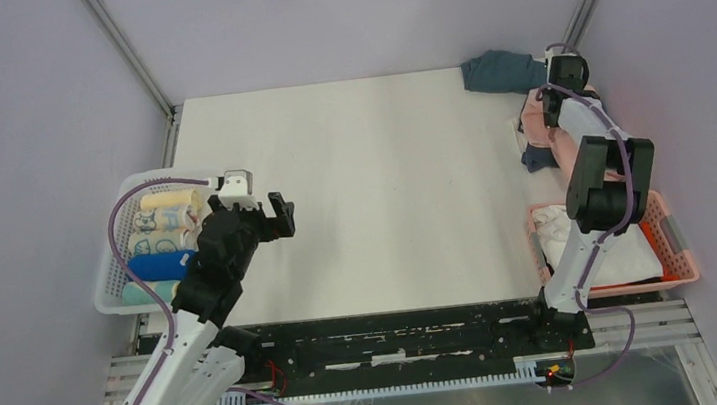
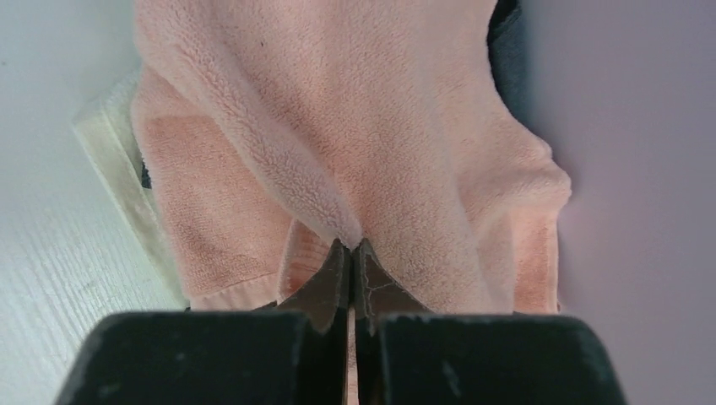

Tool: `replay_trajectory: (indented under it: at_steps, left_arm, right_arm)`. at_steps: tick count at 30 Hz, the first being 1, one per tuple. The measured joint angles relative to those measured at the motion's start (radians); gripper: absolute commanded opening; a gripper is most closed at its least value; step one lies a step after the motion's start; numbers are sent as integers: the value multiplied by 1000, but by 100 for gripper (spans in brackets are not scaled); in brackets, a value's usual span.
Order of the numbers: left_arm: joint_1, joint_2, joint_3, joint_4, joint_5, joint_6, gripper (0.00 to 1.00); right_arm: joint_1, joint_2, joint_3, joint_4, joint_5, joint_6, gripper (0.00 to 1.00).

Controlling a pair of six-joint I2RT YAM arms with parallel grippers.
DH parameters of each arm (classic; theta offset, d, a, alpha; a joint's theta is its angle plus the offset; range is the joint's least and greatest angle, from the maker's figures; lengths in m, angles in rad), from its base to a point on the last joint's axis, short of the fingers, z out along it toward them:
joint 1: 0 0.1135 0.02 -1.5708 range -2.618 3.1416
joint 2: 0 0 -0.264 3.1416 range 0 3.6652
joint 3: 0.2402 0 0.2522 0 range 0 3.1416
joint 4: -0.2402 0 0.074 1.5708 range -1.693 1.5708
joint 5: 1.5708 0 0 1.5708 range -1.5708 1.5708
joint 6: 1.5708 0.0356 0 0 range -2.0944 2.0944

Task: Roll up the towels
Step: Pick up the towel at the corner of the board, then place the towel at the center of the board.

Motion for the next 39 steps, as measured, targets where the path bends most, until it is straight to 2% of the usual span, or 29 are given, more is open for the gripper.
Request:
replay_trajectory:
  at_steps: [3, 7, 11, 16, 20, 24, 26, 29, 33, 39]
  left_arm:
    - [0, -6, 0, 0, 2, 0, 99]
    - [0, -26, 0, 0, 2, 0, 99]
    - [0, -47, 0, 0, 1, 0, 99]
    - [-6, -81, 0, 0, -2, 0, 99]
    - [-12, -98, 0, 1, -1, 0, 99]
    - [-16, -107, 0, 0, 2, -1, 99]
    - [-17, -108, 0, -1, 4, -1, 99]
    - [-17, -106, 3, -5, 17, -4, 99]
    - [-17, -80, 28, -21, 35, -24, 99]
    - [-17, 13, 72, -61, 64, -61, 99]
  right_arm:
    - [-3, -40, 0, -8, 0, -10, 1]
    - [5, -180, 6, -40, -12, -16, 0]
    - [43, -326, 96, -108, -45, -22, 1]
    - [211, -482, 216, -168, -77, -28, 0]
    - [407, -572, 255, -194, -114, 5, 1]
    - [542, -596, 261, -194, -166, 76, 14]
    - [596, -586, 261, -191, -193, 116, 26]
    - [658, -552, 235, -158, -231, 179, 33]
    - [683, -490, 143, -137, -189, 241, 52]
    - [674, -380, 35, -210, -112, 277, 62]
